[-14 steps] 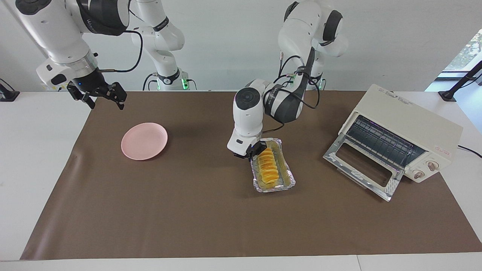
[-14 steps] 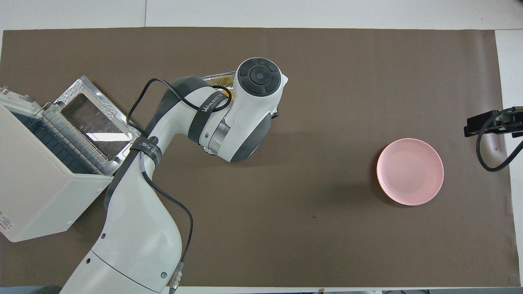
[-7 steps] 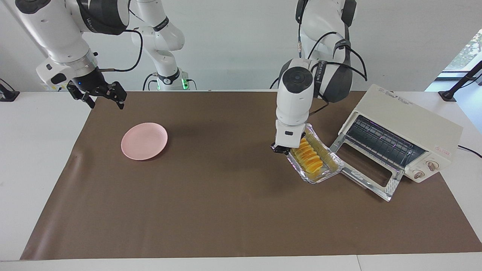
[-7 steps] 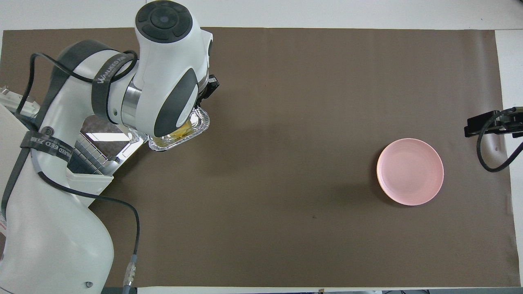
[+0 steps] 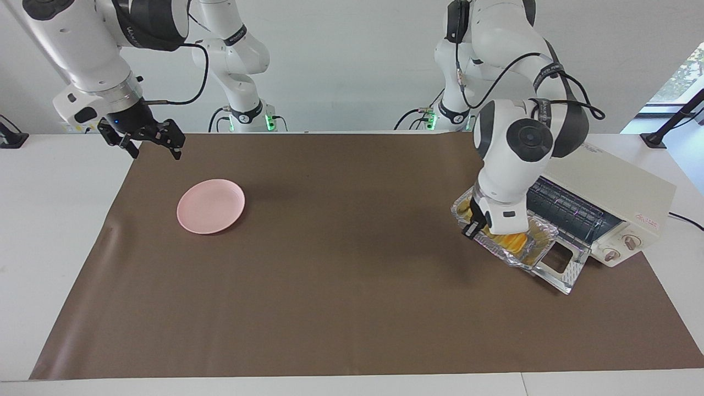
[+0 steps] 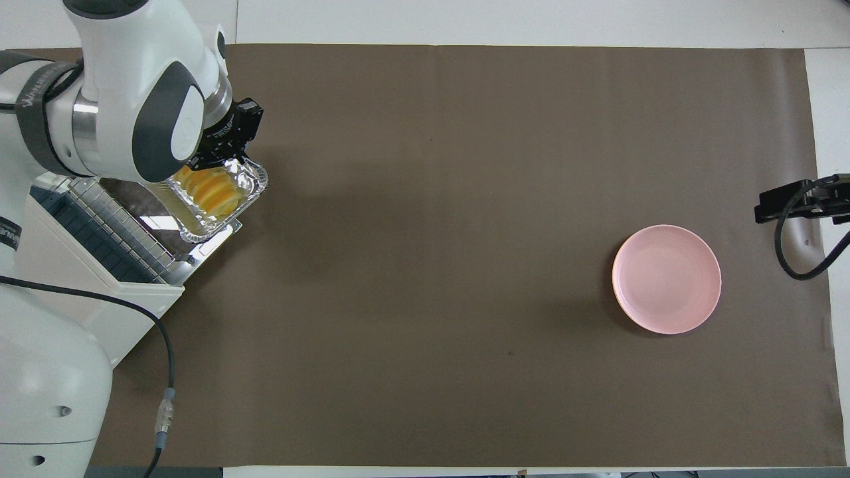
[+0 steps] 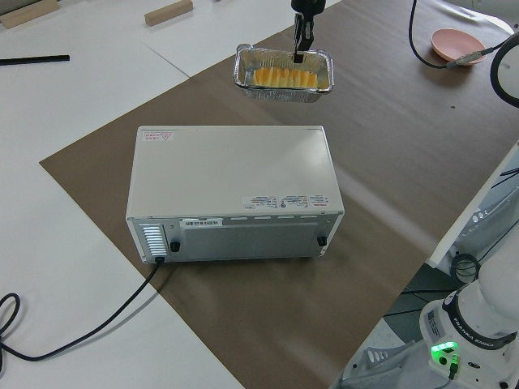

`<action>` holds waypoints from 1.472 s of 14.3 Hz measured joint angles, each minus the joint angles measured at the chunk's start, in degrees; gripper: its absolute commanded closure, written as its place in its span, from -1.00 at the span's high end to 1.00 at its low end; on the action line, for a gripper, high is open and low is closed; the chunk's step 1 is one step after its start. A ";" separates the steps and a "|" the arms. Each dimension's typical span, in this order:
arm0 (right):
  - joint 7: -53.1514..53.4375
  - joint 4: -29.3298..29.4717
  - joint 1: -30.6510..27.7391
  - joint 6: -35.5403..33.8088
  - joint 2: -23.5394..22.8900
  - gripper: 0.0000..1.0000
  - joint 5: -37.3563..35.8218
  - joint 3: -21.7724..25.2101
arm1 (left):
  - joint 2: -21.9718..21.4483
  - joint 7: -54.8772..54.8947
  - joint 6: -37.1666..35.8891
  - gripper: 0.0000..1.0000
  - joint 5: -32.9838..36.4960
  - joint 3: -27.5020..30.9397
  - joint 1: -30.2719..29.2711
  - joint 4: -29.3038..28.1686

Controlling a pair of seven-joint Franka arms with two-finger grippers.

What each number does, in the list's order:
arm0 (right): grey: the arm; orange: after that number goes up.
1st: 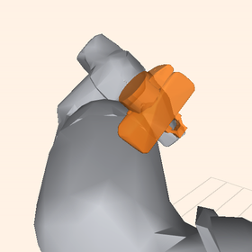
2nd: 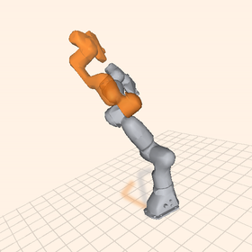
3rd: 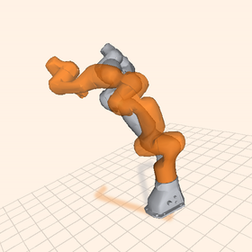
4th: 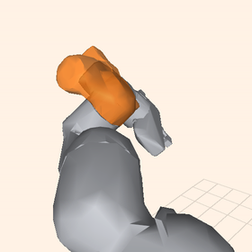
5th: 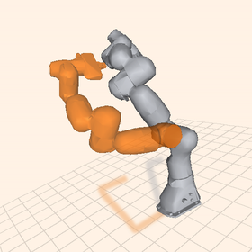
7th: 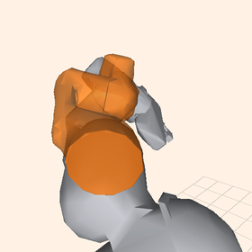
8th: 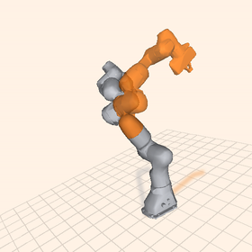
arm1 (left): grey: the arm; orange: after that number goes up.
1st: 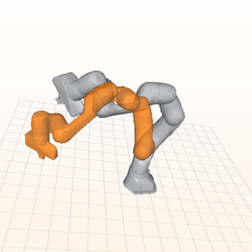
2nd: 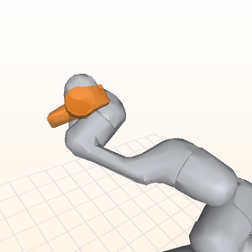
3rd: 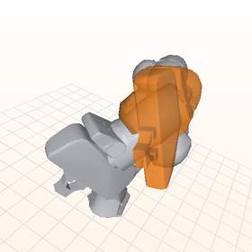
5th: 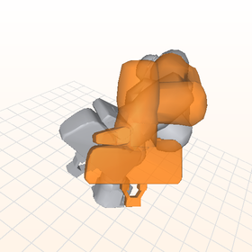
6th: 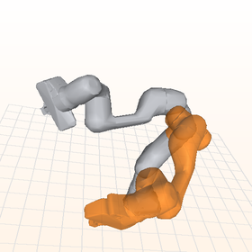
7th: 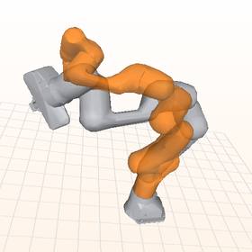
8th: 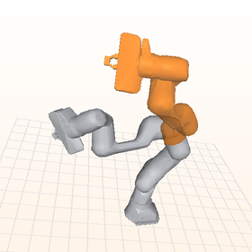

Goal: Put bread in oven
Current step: 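Lower the foil tray into the open oven with the left gripper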

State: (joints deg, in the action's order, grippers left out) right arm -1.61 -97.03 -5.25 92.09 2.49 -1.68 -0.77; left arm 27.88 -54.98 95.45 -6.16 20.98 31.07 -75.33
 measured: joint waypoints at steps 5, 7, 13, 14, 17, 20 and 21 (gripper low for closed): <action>0.00 -0.01 0.00 0.00 0.00 1.00 0.00 0.00 | -0.31 -0.02 2.95 -1.00 0.00 2.72 -3.14 -4.33; 0.00 -0.01 0.00 0.00 0.00 1.00 0.00 0.00 | -1.22 -0.02 7.93 -1.00 0.00 2.97 -3.99 -8.48; 0.00 -0.02 0.00 0.00 0.00 1.00 0.00 0.00 | -2.56 2.17 10.78 -1.00 0.17 3.24 -6.42 -12.20; 0.00 -0.02 0.00 0.00 0.00 1.00 0.00 0.00 | -2.63 2.26 10.71 -1.00 0.20 3.24 -6.56 -12.30; 0.00 -0.03 0.00 0.00 0.00 1.00 0.00 0.00 | -3.28 3.78 10.68 -1.00 0.28 3.30 -6.82 -13.91; 0.00 -0.03 0.00 0.00 0.00 1.00 0.00 0.00 | -3.99 9.20 10.63 -1.00 0.29 3.44 -8.26 -15.36; 0.00 -0.03 0.00 0.00 0.00 1.00 0.00 0.00 | -4.19 10.46 10.62 -1.00 0.29 3.70 -8.50 -15.86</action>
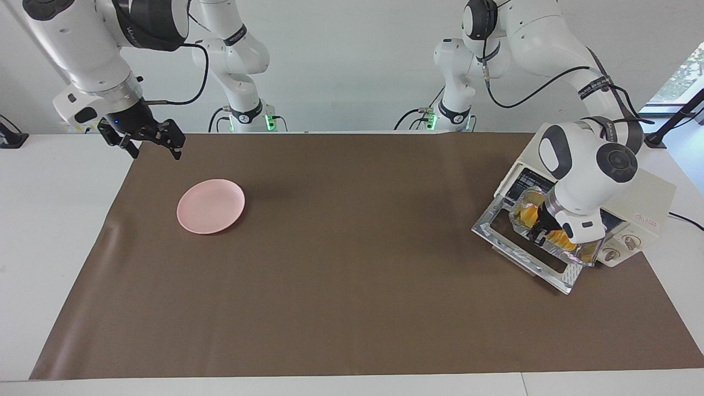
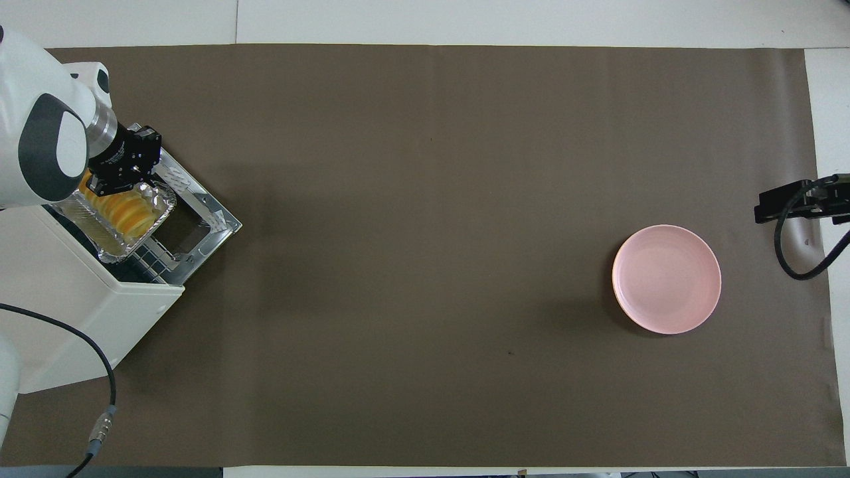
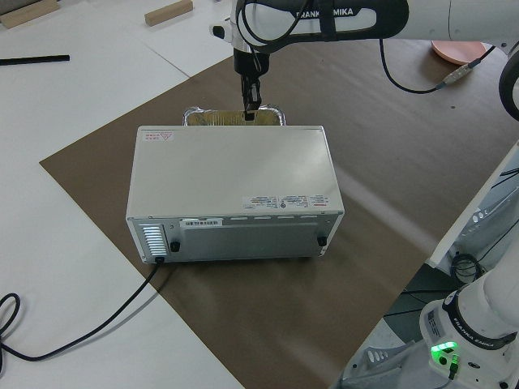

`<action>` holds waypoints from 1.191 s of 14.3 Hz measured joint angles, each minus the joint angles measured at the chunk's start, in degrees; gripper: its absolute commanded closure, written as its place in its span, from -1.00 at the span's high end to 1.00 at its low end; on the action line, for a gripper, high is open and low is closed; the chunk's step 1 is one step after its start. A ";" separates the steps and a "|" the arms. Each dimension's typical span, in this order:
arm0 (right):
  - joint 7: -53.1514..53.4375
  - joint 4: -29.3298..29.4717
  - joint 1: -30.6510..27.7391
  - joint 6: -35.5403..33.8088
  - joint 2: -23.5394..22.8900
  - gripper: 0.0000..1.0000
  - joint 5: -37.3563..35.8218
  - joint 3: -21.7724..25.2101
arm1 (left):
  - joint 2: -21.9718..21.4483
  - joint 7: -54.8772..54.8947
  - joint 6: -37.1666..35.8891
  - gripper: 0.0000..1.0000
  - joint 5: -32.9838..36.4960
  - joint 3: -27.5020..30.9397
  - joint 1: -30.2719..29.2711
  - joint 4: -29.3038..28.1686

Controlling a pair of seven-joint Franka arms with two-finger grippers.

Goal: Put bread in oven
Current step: 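Lower the foil tray into the open oven with the left gripper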

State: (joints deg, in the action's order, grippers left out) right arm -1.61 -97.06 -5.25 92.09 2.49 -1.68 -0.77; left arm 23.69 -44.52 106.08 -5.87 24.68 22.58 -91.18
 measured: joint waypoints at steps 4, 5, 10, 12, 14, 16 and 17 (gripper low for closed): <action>0.00 0.00 0.00 0.00 0.00 1.00 0.00 0.00 | -1.12 1.25 -0.28 -1.00 0.00 0.50 -0.41 -2.09; 0.00 0.00 0.00 0.00 0.00 1.00 0.00 0.00 | -1.31 1.25 -0.45 -1.00 0.00 0.52 -0.41 -2.39; 0.00 -0.02 0.00 0.00 0.00 1.00 0.00 0.00 | -1.99 -1.58 -1.22 -1.00 0.00 0.39 0.60 -2.50; 0.00 -0.02 0.00 0.00 0.00 1.00 0.00 0.00 | -2.28 -2.87 -1.36 -1.00 0.00 0.39 1.09 -2.64; 0.00 -0.03 0.00 0.00 0.00 1.00 0.00 0.00 | -2.72 -3.05 -2.07 -1.00 0.00 0.50 1.10 -2.90; 0.00 -0.03 0.00 0.00 0.00 1.00 0.00 0.00 | -3.34 -2.95 -2.71 -1.00 0.01 0.94 1.00 -3.05; 0.00 -0.03 0.00 0.00 0.00 1.00 0.00 0.00 | -3.61 -2.94 -3.03 -1.00 0.02 1.29 0.98 -3.15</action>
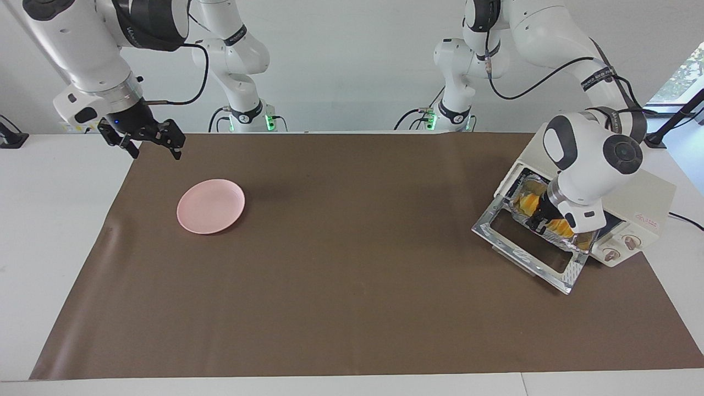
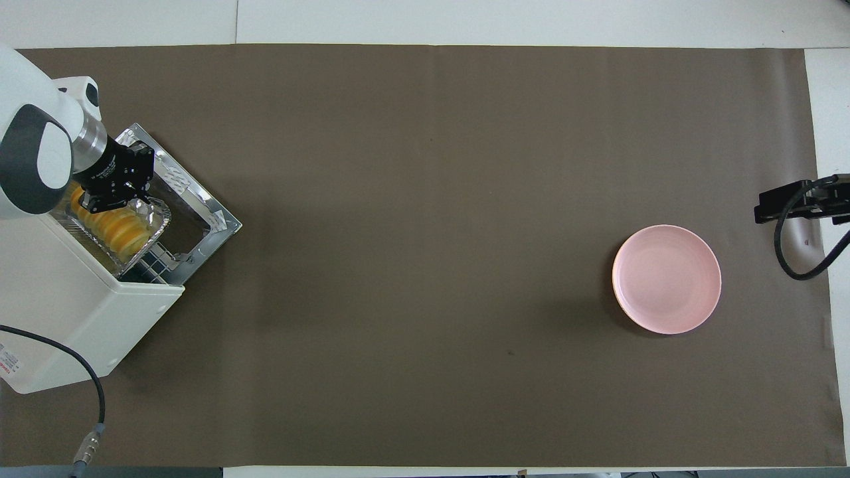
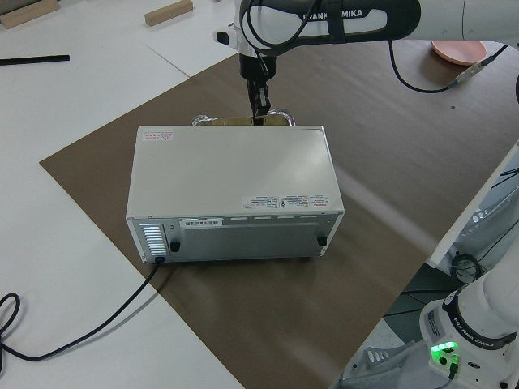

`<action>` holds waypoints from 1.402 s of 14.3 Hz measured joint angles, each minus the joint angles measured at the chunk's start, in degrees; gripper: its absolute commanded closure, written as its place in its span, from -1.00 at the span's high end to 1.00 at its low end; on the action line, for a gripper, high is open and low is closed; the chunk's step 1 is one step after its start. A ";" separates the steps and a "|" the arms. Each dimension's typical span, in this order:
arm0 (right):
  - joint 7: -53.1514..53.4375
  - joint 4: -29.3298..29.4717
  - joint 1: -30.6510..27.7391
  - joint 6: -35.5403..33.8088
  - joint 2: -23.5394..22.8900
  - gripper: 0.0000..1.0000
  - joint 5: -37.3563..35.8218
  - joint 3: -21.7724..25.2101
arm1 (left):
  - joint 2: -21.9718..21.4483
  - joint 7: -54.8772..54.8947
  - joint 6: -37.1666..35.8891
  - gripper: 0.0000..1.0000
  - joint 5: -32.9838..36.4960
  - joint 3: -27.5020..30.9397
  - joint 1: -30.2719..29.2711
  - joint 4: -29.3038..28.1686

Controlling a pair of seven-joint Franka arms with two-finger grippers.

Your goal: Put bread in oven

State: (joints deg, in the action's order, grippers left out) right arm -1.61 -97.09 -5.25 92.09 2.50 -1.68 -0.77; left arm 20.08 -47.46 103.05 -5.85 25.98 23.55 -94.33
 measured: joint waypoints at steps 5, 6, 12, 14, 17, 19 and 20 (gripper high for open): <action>0.00 0.00 0.00 0.00 0.00 1.00 0.00 0.00 | -0.41 -0.02 -1.59 -1.00 2.68 0.62 0.11 -0.59; 0.00 0.00 0.00 0.00 0.00 1.00 0.00 0.00 | -0.41 -0.05 -1.82 -1.00 3.74 0.46 0.26 -0.69; 0.00 0.00 0.00 0.00 0.00 1.00 0.00 0.00 | -0.70 -0.08 -1.96 -1.00 5.51 0.45 0.79 -1.93; 0.00 0.00 0.00 0.00 0.00 1.00 0.00 0.00 | -1.34 -0.10 -1.71 -1.00 5.56 0.46 0.79 -3.47; 0.00 0.00 0.00 0.00 0.00 1.00 0.00 0.00 | -2.37 -0.13 -1.00 -1.00 5.62 0.52 0.78 -5.18; 0.00 0.00 0.00 0.00 0.00 1.00 0.00 0.00 | -2.63 -0.13 -0.53 -0.28 5.64 0.52 0.78 -5.35; 0.00 0.00 0.00 0.00 0.00 1.00 0.00 0.00 | -2.71 -0.13 -0.44 0.44 5.65 0.52 0.78 -5.39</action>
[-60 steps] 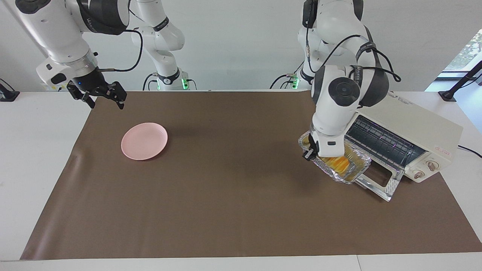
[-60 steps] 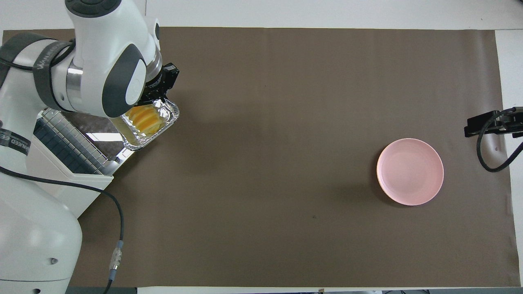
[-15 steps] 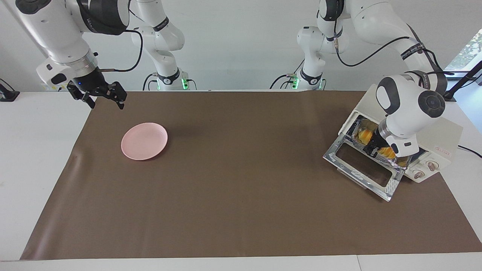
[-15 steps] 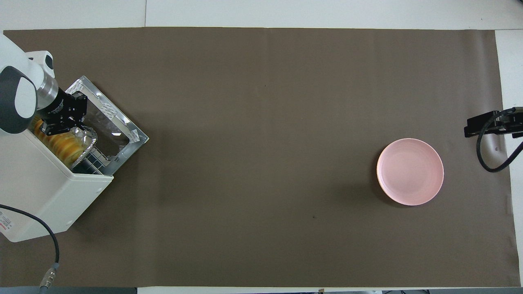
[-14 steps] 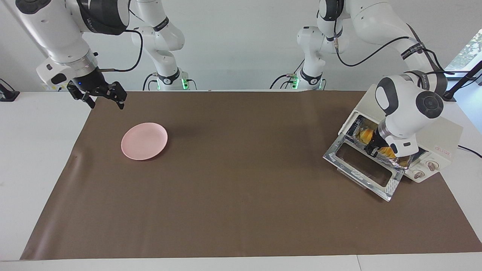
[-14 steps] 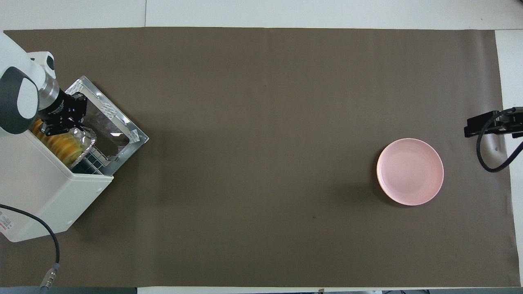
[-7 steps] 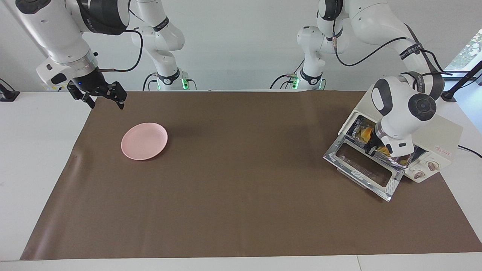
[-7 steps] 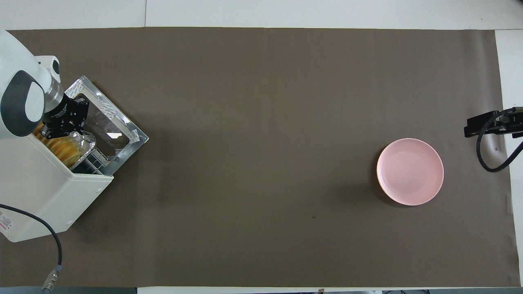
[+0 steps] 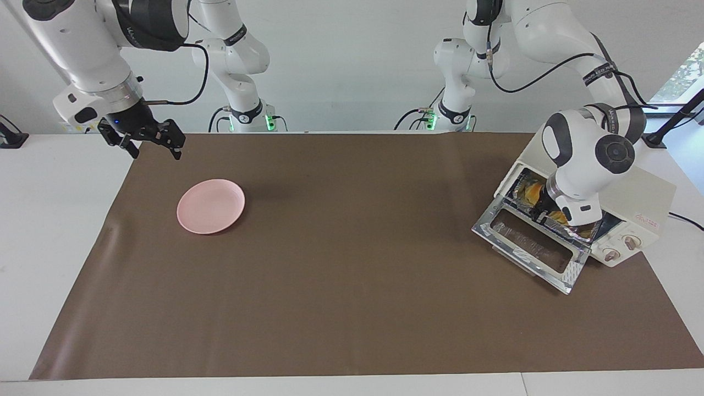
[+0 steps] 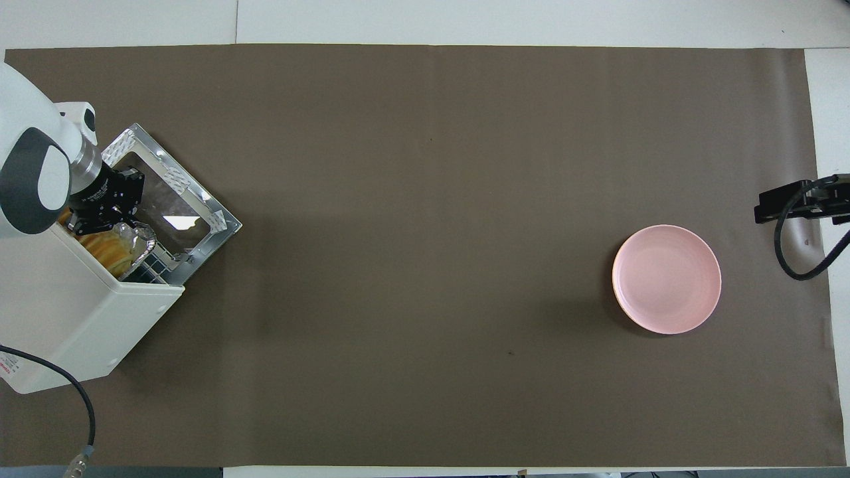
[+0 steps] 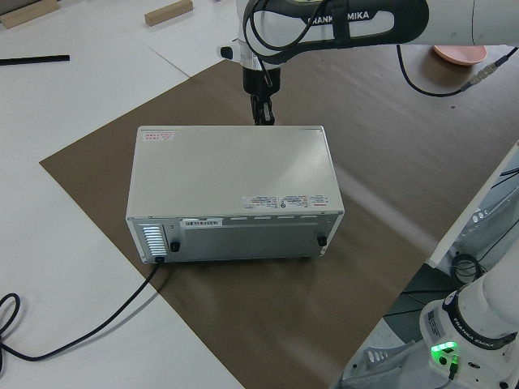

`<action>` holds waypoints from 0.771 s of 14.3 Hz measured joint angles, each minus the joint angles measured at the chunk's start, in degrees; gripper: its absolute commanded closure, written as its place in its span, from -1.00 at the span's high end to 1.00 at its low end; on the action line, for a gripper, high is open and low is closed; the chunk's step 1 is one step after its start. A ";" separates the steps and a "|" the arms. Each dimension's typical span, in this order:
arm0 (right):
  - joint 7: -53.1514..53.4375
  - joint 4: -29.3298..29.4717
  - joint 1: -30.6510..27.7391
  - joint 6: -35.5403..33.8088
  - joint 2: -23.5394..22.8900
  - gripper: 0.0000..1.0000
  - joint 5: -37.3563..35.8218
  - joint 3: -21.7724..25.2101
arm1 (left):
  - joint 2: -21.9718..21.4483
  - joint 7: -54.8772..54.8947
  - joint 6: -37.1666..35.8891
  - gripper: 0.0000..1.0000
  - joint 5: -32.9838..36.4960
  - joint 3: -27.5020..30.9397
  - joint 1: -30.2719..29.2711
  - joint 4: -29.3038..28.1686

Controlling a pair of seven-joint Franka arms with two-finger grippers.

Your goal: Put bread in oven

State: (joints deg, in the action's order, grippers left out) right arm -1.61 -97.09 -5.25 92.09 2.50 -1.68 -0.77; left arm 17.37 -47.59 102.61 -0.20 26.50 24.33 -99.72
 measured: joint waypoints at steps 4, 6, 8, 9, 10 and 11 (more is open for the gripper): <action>0.00 0.00 0.00 0.00 0.00 1.00 0.00 0.00 | -0.16 0.00 0.19 1.00 0.11 0.00 0.00 -0.01; 0.00 0.00 0.00 0.00 0.00 1.00 0.00 0.00 | -0.36 0.03 0.37 1.00 0.86 -0.03 0.00 0.04; 0.00 0.00 0.00 0.00 0.01 1.00 0.00 0.00 | -0.67 0.06 0.65 1.00 1.55 -0.20 0.07 0.38; 0.00 0.00 0.00 0.00 0.01 1.00 0.00 0.00 | -0.74 0.06 0.99 1.00 1.58 -0.29 0.22 0.57; 0.00 0.00 0.00 0.00 0.01 1.00 0.00 0.00 | -0.75 0.06 1.27 1.00 1.58 -0.41 0.37 0.84; 0.00 0.00 0.00 0.00 0.01 1.00 0.00 0.00 | -0.77 0.05 1.35 1.00 1.69 -0.46 0.54 1.22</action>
State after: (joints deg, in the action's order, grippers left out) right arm -1.61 -97.09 -5.25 92.09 2.51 -1.68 -0.77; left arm 16.60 -47.54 103.96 1.48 26.04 24.88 -98.50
